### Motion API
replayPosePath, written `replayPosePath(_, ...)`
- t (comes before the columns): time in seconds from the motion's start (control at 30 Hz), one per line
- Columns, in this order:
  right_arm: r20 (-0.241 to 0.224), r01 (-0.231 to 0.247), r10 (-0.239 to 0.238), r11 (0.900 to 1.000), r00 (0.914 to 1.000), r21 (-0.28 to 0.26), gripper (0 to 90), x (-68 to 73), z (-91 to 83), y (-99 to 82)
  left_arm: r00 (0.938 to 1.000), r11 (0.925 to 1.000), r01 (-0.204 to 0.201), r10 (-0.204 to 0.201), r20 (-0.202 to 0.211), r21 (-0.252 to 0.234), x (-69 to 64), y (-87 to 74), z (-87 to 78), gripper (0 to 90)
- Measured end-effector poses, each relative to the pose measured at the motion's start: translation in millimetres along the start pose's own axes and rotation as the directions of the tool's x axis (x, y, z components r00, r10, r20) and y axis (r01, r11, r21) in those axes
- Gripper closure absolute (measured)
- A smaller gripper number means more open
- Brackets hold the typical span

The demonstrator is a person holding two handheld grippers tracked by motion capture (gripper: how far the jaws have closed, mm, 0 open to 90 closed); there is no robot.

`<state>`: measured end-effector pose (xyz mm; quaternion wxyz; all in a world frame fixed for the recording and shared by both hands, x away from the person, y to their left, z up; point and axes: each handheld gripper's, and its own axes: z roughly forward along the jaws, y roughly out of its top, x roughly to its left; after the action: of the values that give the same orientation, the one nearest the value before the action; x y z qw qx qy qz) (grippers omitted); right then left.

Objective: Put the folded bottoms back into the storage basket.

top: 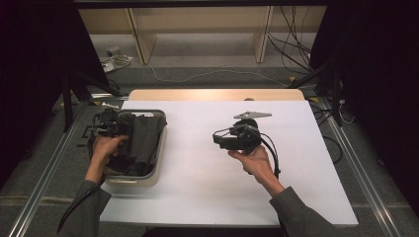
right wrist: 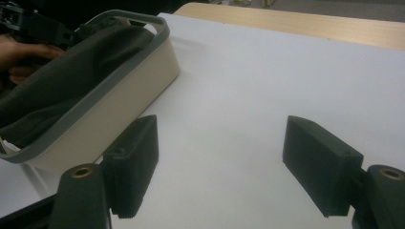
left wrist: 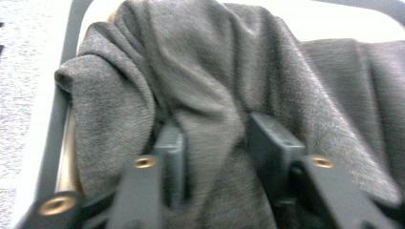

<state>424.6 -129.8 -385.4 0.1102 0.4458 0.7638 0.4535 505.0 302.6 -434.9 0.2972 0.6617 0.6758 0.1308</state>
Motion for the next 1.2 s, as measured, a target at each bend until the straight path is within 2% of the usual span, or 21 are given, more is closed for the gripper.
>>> replayPosePath(0.17,0.009,-0.003,0.003,0.9998,1.0,-0.018,28.3,-4.7,-8.2,-2.6,0.9999,0.9999,0.006,-0.005,0.013,-0.01,0.4,1.0,-17.5,39.5)
replayPosePath(0.2,0.017,0.003,-0.003,0.9997,0.9999,-0.024,28.2,-6.7,-11.7,-3.7,0.9997,0.9997,0.019,-0.018,0.015,-0.019,0.3,0.5,-22.0,35.2)
replayPosePath(0.33,0.018,-0.004,0.005,0.9994,0.9998,-0.033,28.1,-10.0,-16.4,-4.4,0.9985,0.9984,0.041,-0.04,0.038,-0.038,-1.9,-4.2,-39.3,31.2)
replayPosePath(0.4,0.025,-0.006,0.007,0.9992,0.9997,-0.039,28.0,-12.3,-20.2,-5.5,0.9989,0.9985,0.039,-0.037,0.029,-0.04,-4.7,-7.5,-45.9,25.7)
replayPosePath(0.57,0.032,-0.008,0.009,0.9991,0.9994,-0.04,27.9,-14.1,-24.1,-7.6,0.9994,0.9983,0.025,-0.024,0.023,-0.053,-14.5,-13.2,-62.9,20.1)
replayPosePath(0.63,0.032,-0.008,0.009,0.9991,0.9994,-0.042,27.9,-15.1,-25.8,-8.7,0.9989,0.9984,0.021,-0.019,0.043,-0.052,-19.9,-15.3,-68.1,19.1)
replayPosePath(0.77,0.04,-0.013,0.014,0.9992,0.9991,-0.038,27.7,-18.4,-27.9,-11.9,0.9986,0.9987,-0.011,0.014,0.05,-0.049,-32.9,-19.8,-72.0,16.2)
replayPosePath(0.8,0.045,-0.012,0.014,0.9993,0.9989,-0.035,27.7,-20.4,-29.6,-13.2,0.9973,0.9988,-0.009,0.012,0.072,-0.047,-37.6,-21.8,-71.6,16.0)
replayPosePath(0.9,0.05,-0.02,0.022,0.999,0.9985,-0.039,27.7,-21.9,-31.5,-13.8,0.9957,0.9992,-0.012,0.016,0.091,-0.038,-41.1,-23.7,-70.7,15.9)
replayPosePath(0.93,0.051,-0.025,0.027,0.9988,0.9983,-0.043,27.7,-24.1,-34.0,-14.3,0.9919,0.9994,0.0,0.005,0.127,-0.035,-44.1,-25.2,-70.2,15.9)
replayPosePath(1.17,0.063,-0.035,0.037,0.9985,0.9973,-0.041,27.7,-29.6,-38.2,-17.7,0.9834,0.9995,-0.008,0.013,0.181,-0.029,-55.1,-29.6,-68.0,18.0)
replayPosePath(1.2,0.065,-0.035,0.038,0.9986,0.9972,-0.039,27.7,-30.2,-38.2,-18.3,0.982,0.9995,-0.021,0.025,0.187,-0.024,-58.4,-30.8,-66.3,18.0)
